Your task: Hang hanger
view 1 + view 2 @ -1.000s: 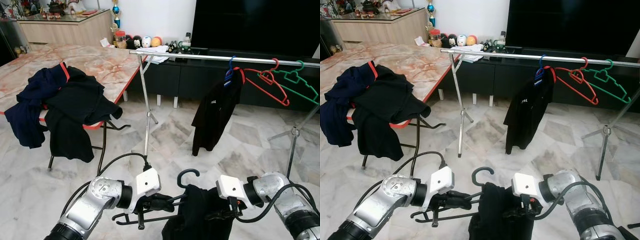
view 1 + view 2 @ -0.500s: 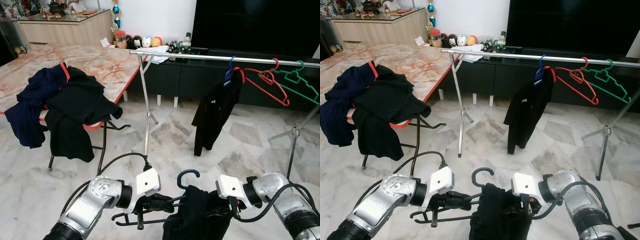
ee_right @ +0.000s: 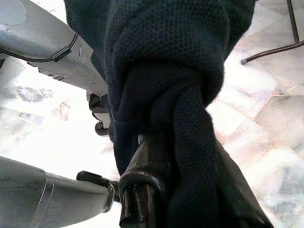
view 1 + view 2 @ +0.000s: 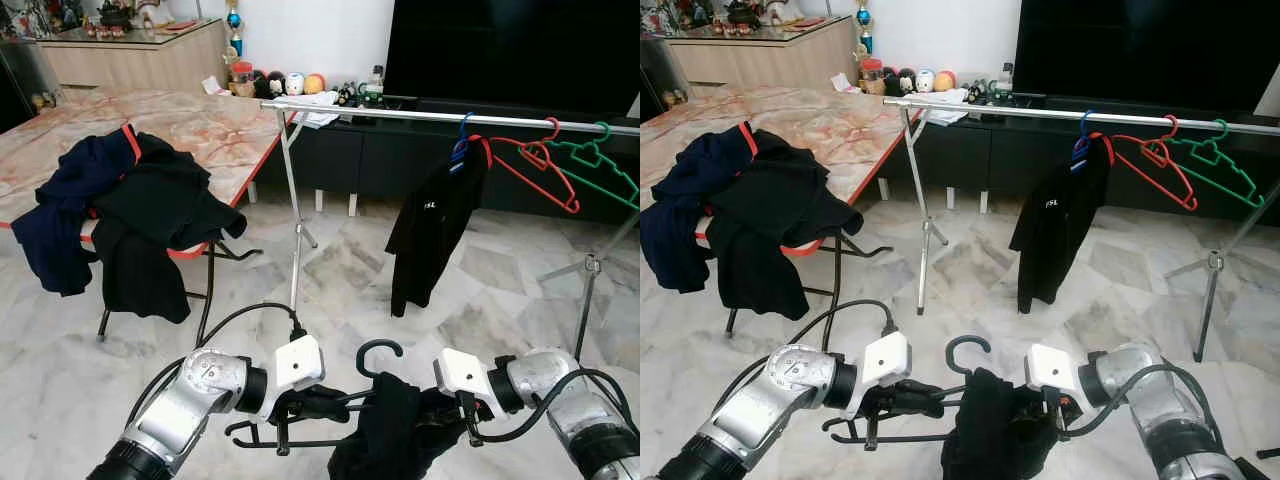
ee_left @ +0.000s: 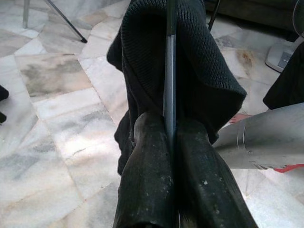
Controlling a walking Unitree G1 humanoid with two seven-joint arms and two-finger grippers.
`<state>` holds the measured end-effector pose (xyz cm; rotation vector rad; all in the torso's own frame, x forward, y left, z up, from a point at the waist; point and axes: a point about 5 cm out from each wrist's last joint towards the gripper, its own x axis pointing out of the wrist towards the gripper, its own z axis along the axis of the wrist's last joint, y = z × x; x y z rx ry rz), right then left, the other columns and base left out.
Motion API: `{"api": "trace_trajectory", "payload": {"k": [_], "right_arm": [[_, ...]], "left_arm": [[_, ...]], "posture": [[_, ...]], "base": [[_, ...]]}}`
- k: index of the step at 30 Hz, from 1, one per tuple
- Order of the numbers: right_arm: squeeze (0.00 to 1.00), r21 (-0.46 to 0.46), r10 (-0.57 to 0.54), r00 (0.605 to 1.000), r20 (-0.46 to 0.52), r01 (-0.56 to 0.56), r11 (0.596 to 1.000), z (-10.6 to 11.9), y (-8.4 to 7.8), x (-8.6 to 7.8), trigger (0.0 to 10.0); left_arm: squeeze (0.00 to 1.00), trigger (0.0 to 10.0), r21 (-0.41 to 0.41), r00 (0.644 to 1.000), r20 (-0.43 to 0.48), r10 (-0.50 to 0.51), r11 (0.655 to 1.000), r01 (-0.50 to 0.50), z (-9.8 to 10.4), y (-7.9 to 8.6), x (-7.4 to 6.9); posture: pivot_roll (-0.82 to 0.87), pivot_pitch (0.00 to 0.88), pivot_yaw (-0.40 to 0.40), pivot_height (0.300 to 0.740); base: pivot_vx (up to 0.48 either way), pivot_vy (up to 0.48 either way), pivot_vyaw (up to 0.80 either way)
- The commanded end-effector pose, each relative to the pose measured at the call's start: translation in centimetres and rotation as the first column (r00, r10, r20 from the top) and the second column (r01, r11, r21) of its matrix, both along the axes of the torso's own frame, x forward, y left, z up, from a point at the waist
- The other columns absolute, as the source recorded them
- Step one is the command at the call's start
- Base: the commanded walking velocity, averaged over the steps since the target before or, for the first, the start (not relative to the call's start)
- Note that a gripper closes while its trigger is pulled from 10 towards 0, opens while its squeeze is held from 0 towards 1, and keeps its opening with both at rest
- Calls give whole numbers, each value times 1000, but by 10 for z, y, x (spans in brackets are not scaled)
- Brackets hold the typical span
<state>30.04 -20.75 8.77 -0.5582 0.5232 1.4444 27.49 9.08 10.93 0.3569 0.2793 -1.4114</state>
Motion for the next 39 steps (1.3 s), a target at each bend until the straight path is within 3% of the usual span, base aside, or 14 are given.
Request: {"api": "trace_trajectory", "payload": {"k": [1,25,27,28,29,39], "right_arm": [[0,26,50,999,2,-50,998,1,8,-1,0],[0,60,20,1000,17,-21,998,-2,17,1,0],[0,61,25,1000,16,-26,998,-2,18,1,0],[0,60,26,1000,16,-27,998,-2,18,1,0],[0,61,23,1000,16,-24,998,-1,18,1,0],[0,34,-11,999,33,10,999,-4,15,3,0]], "left_arm": [[0,10000,-6,998,56,14,1000,-14,8,-2,5],[0,10000,7,998,45,47,999,-47,4,2,9],[894,10000,3,998,38,54,999,-54,3,4,10],[894,10000,3,998,38,54,999,-54,3,4,10],[1000,10000,7,998,41,55,998,-56,4,5,11],[1000,10000,-1,999,11,44,999,-44,6,12,9]], "posture": [[10,10,8,740],[15,0,24,740],[15,0,24,740],[15,0,24,740],[20,0,20,740],[23,13,12,740]], "base": [[0,0,0],[0,0,0],[0,0,0],[0,0,0],[0,0,0],[0,0,0]]}}
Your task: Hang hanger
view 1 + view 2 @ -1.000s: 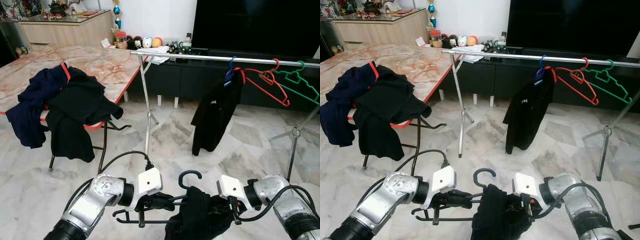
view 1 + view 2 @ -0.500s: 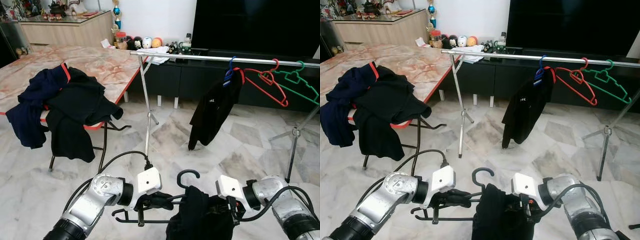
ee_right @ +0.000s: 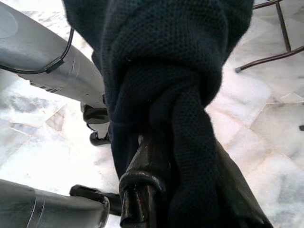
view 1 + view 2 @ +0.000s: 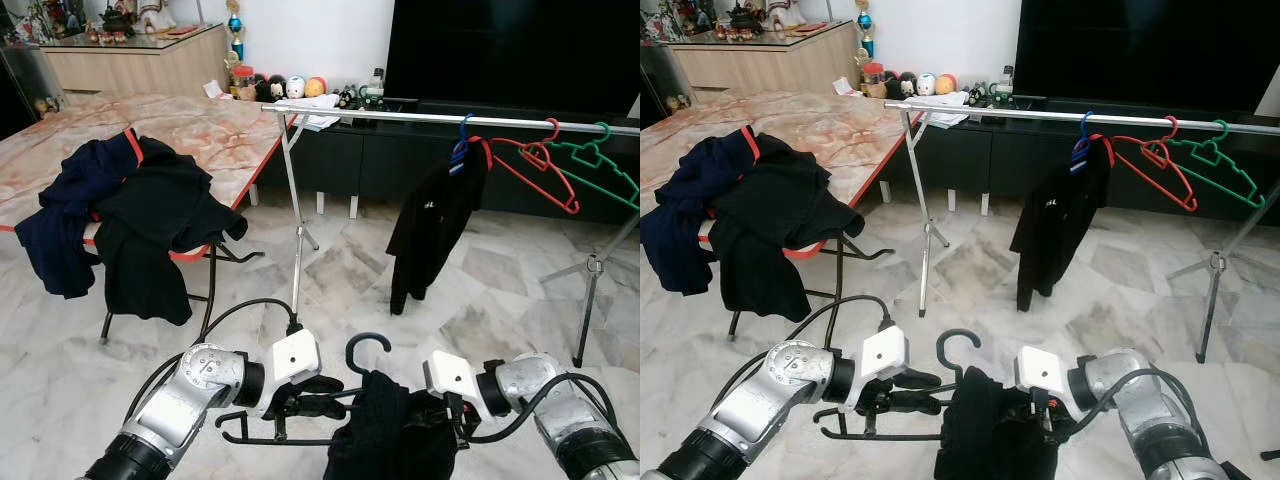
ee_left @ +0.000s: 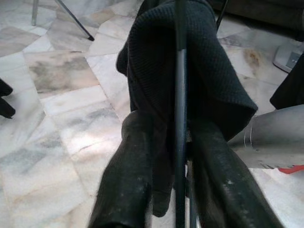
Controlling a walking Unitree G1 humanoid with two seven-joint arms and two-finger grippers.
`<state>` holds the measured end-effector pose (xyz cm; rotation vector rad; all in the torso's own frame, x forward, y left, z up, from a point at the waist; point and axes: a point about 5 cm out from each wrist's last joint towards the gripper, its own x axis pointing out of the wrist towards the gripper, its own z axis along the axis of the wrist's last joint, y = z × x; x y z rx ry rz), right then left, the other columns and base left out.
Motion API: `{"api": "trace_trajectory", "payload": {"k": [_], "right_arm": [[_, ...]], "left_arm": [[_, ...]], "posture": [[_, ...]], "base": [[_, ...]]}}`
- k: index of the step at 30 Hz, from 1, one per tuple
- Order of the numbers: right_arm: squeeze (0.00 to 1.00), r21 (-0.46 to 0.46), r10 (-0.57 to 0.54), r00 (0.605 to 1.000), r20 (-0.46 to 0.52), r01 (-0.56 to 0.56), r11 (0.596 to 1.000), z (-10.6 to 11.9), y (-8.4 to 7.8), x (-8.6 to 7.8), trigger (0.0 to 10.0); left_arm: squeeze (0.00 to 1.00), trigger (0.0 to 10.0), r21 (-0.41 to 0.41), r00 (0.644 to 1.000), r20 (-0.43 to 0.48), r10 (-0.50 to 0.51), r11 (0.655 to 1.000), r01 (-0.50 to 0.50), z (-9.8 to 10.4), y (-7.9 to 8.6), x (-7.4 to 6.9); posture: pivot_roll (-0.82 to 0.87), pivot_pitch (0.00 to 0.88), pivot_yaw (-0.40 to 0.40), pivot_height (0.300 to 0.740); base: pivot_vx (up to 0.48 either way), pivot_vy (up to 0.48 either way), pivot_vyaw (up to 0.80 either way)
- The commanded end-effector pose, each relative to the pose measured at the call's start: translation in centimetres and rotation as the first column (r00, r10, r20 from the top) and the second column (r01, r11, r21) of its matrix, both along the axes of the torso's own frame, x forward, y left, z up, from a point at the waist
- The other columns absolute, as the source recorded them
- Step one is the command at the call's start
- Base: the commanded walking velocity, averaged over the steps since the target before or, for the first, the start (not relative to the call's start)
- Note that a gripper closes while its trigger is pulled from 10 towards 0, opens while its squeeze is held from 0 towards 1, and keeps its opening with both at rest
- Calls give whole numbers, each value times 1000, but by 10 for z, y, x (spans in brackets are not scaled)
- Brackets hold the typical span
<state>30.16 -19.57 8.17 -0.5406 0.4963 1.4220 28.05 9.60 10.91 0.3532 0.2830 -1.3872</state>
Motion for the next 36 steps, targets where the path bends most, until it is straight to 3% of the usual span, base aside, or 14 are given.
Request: {"api": "trace_trajectory", "payload": {"k": [1,9,14,17,18,19,21,22,23,28,31,34,36], "right_arm": [[0,8,7,1000,19,-7,1000,2,3,2,0],[0,-84,-69,997,37,72,994,-9,-5,3,0],[0,-120,-147,987,69,155,981,-15,-11,4,0],[0,-92,-250,960,129,262,961,-13,-13,11,0],[0,-82,-286,945,160,302,950,-11,-14,15,0],[0,-82,-286,945,160,302,950,-11,-14,15,0],[0,-48,-352,917,189,366,929,-8,-14,20,0],[0,-39,-364,911,194,377,925,-7,-14,21,0],[0,-23,-393,897,205,406,914,-4,-15,24,0],[0,63,-496,829,257,498,865,13,-11,40,0],[0,98,-556,769,314,557,825,29,-9,53,0],[0,133,-588,751,300,577,806,35,-7,58,0],[0,233,-608,745,274,562,794,53,6,66,0]], "left_arm": [[1000,10000,-2,1000,12,23,1000,-23,7,8,4],[1000,10000,-38,993,17,113,993,-112,16,29,11],[1000,10000,-96,975,25,222,971,-219,21,42,14],[1000,10000,-149,952,27,304,943,-297,24,49,17],[1000,10000,-189,928,41,370,915,-357,25,54,20],[1000,10000,-189,928,41,370,915,-357,25,54,20],[1000,10000,-211,882,63,467,870,-445,23,61,23],[1000,10000,-211,873,78,482,864,-458,22,62,23],[0,10000,-212,864,70,498,854,-475,19,63,22],[0,10000,-199,849,43,527,837,-509,3,64,11],[0,10000,-184,817,17,577,805,-564,-9,68,6],[0,10000,-160,817,17,576,808,-567,-15,69,3],[0,10000,-108,817,18,577,813,-572,-28,69,-2]], "posture": [[23,13,12,740],[30,27,8,740],[31,42,6,740],[31,43,6,740],[33,44,4,740],[33,44,4,740],[32,46,2,740],[30,47,0,740],[32,47,0,740],[28,51,1,740],[23,55,0,740],[22,55,5,740],[18,57,7,740]], "base": [[0,0,0],[0,0,0],[0,0,0],[0,0,0],[0,0,0],[0,0,0],[0,0,0],[0,0,0],[0,0,0],[0,0,0],[0,0,0],[0,0,0],[0,0,0]]}}
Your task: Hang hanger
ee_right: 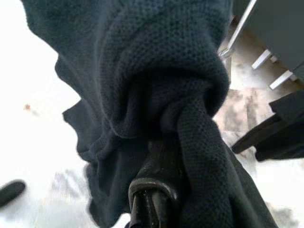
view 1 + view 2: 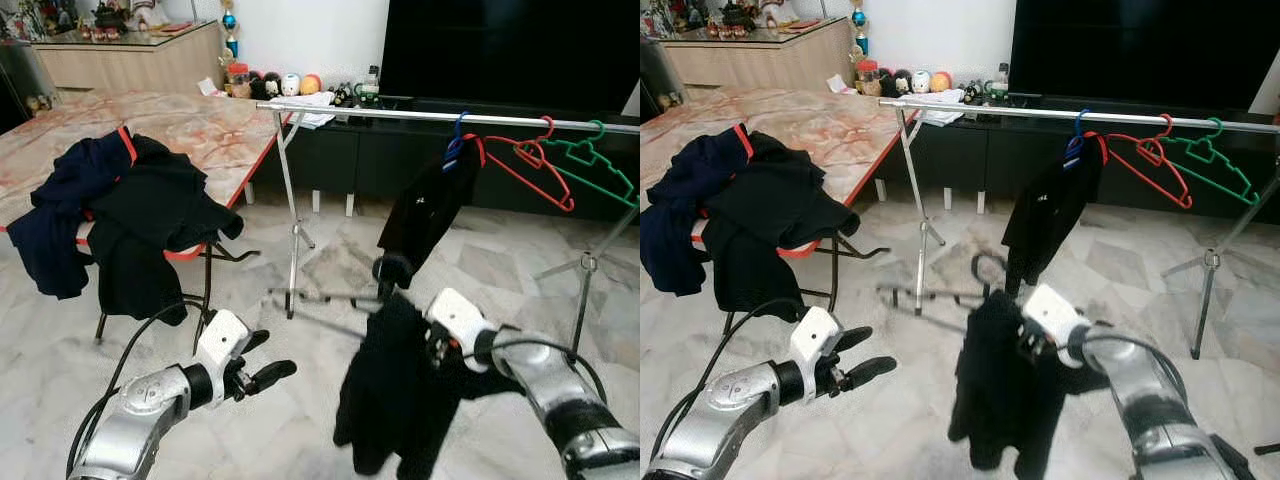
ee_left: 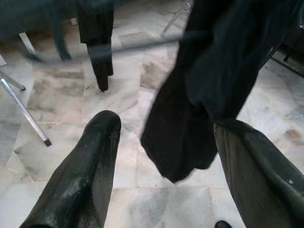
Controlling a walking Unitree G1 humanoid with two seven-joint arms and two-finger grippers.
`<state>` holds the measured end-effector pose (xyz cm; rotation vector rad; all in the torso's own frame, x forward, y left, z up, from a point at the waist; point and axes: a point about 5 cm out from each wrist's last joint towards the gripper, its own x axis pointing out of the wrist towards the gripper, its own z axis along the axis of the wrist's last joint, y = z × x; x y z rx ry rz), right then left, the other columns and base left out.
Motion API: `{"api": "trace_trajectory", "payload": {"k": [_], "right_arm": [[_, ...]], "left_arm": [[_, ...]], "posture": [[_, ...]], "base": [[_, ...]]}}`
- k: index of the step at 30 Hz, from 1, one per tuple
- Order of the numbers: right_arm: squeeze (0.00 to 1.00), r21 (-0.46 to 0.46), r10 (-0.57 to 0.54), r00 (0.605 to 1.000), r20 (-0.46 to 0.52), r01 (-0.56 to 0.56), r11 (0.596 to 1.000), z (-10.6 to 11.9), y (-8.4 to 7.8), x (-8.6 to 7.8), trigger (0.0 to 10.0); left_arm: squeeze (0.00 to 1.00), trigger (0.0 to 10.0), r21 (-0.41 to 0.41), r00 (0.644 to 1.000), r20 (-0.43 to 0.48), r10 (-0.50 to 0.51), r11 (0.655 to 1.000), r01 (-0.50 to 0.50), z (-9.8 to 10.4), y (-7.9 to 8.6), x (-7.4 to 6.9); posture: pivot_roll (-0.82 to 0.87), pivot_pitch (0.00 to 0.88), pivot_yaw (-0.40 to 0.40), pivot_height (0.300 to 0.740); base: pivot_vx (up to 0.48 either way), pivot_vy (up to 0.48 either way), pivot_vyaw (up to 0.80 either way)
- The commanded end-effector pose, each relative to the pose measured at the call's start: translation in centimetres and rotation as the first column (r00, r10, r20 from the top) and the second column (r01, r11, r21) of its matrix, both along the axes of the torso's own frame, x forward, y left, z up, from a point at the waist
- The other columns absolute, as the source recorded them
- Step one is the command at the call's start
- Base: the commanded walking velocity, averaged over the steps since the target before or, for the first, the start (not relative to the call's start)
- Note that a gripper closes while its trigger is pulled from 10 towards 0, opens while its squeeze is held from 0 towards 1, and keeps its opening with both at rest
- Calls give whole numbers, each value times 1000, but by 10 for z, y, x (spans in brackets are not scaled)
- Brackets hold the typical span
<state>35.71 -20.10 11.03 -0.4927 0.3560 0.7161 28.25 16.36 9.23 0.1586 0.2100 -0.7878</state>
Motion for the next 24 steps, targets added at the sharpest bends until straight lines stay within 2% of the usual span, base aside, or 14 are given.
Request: {"api": "trace_trajectory", "payload": {"k": [1,3,4,7,10,13,16,19,21,24], "right_arm": [[0,110,30,995,92,-40,993,32,17,13,0],[0,140,55,992,110,-70,988,40,25,15,0],[0,137,85,988,128,-102,985,46,31,16,0],[0,135,123,982,142,-142,981,51,40,16,0],[0,145,169,975,146,-190,971,54,50,14,0],[0,143,233,962,145,-253,957,58,58,9,0],[0,152,250,956,153,-273,950,64,66,9,0],[0,152,253,954,159,-276,949,66,70,10,0],[0,168,249,954,168,-276,946,70,78,12,0],[0,186,246,952,180,-279,942,75,86,14,0]], "left_arm": [[0,10000,62,1000,-28,14,998,-12,-16,1,-4],[0,10000,81,999,-18,47,996,-45,-22,1,-2],[0,10000,94,995,3,96,991,-96,-26,0,2],[0,10000,113,991,14,132,985,-133,-31,-2,7],[0,10000,154,993,23,116,981,-118,-37,-8,9],[0,10000,229,993,59,99,967,-110,-43,-10,12],[0,10000,217,988,92,126,966,-144,-43,-13,19],[0,10000,220,993,69,99,969,-112,-47,-16,18],[0,10000,266,999,32,15,964,-23,-55,-23,14],[0,10000,264,996,-9,-86,961,85,-60,-31,8]], "posture": [[18,57,7,740],[19,60,5,740],[11,58,5,740],[10,58,2,740],[11,58,0,740],[8,57,-1,740],[3,56,0,740],[-2,55,0,740],[-10,49,-1,740],[-11,46,0,740]], "base": [[0,0,0],[0,0,0],[0,0,0],[0,0,0],[0,0,0],[0,0,0],[0,0,0],[0,0,0],[0,0,0],[0,0,0]]}}
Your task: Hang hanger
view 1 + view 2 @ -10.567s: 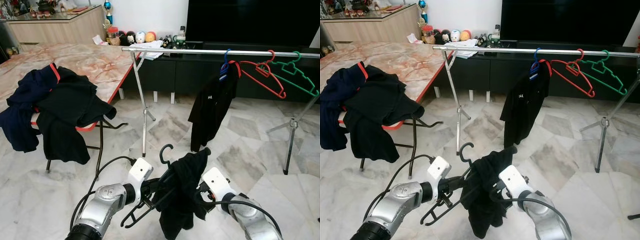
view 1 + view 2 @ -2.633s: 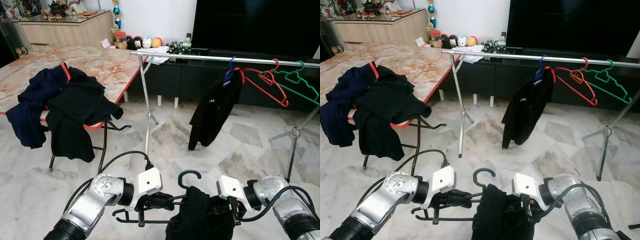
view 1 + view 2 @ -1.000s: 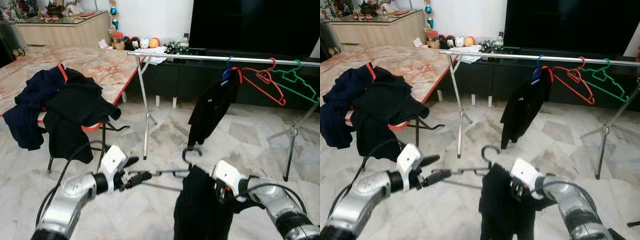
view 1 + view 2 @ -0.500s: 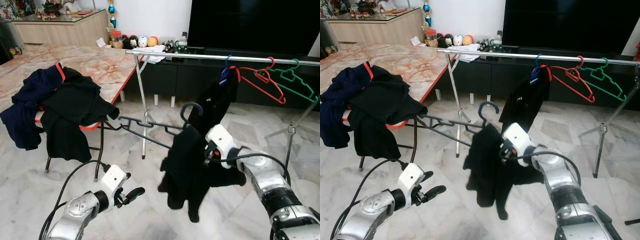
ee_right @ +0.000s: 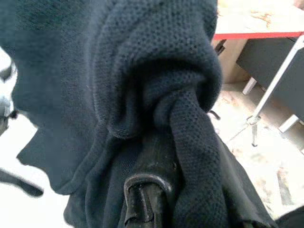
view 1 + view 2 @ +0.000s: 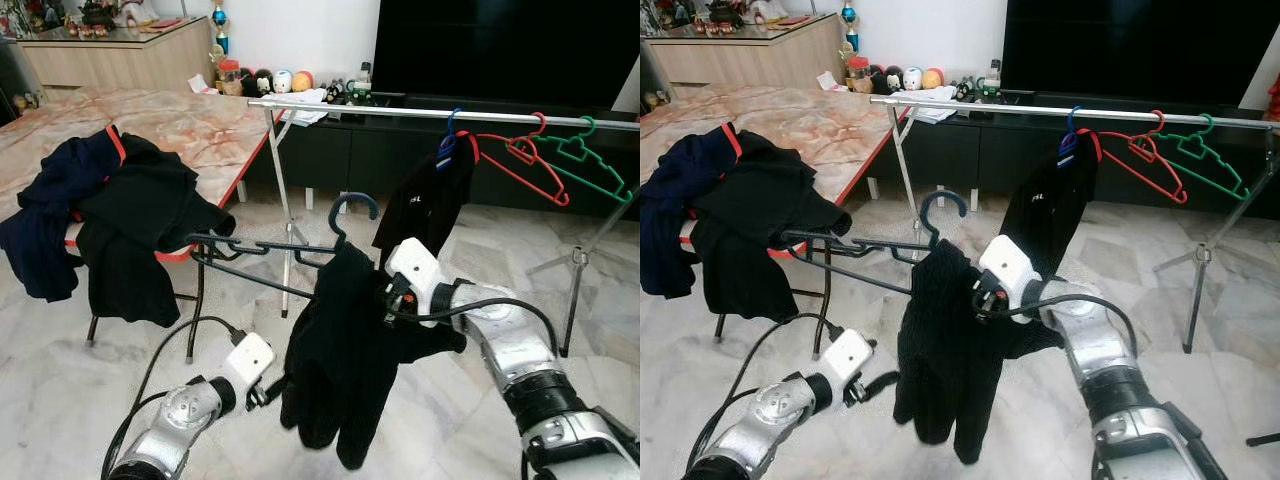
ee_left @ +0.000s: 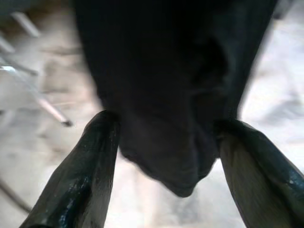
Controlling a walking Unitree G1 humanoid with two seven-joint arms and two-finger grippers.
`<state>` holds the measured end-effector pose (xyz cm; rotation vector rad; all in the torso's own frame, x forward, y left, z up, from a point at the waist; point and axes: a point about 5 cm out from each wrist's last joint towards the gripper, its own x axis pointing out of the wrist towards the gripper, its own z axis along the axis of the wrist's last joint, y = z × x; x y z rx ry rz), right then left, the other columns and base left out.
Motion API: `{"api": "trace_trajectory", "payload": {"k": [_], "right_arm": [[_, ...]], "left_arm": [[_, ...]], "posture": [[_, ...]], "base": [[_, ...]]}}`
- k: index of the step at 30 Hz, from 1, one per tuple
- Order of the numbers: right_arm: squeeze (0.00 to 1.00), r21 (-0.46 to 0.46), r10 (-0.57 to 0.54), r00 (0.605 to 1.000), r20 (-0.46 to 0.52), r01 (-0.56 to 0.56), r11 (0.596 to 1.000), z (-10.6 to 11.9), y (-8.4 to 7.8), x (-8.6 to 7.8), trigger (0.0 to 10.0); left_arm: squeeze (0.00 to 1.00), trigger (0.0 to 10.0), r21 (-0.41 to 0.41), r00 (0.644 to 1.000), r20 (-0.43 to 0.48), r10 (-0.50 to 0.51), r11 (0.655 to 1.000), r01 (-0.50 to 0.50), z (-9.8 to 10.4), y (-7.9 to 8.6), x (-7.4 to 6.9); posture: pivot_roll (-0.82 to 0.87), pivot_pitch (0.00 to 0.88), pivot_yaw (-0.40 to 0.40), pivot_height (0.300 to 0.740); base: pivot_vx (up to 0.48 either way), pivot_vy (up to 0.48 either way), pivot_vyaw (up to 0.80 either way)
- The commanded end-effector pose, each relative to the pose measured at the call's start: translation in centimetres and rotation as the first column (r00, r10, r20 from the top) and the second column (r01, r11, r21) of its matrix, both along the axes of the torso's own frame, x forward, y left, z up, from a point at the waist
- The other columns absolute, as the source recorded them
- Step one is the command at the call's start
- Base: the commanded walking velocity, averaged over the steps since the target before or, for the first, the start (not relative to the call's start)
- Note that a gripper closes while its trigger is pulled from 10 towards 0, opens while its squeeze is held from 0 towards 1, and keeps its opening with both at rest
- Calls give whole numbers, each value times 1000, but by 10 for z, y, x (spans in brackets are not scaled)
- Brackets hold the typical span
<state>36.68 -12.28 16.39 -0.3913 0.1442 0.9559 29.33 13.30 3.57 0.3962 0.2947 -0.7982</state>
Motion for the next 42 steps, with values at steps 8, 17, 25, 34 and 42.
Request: {"api": "trace_trajectory", "payload": {"k": [8,17,25,34,42], "right_arm": [[0,53,110,990,84,-115,992,29,36,0,0],[0,62,189,978,90,-195,979,33,57,-6,0],[0,34,198,977,82,-201,979,28,51,-8,0],[0,10,176,982,71,-177,984,24,41,-5,0],[0,5,179,983,46,-179,984,17,37,-7,0]], "left_arm": [[0,10000,28,984,-57,-166,985,168,-4,-5,-6],[0,10000,57,988,5,-155,986,155,3,-5,5],[0,10000,120,991,51,-123,986,116,5,3,10],[0,10000,141,991,83,-104,986,92,10,13,12],[0,10000,145,984,166,-68,988,44,18,16,15]], "posture": [[0,33,-7,740],[0,40,-14,740],[-2,49,-22,740],[3,51,-25,740],[5,50,-25,740]], "base": [[0,0,0],[0,0,0],[0,0,0],[0,0,0],[0,0,0]]}}
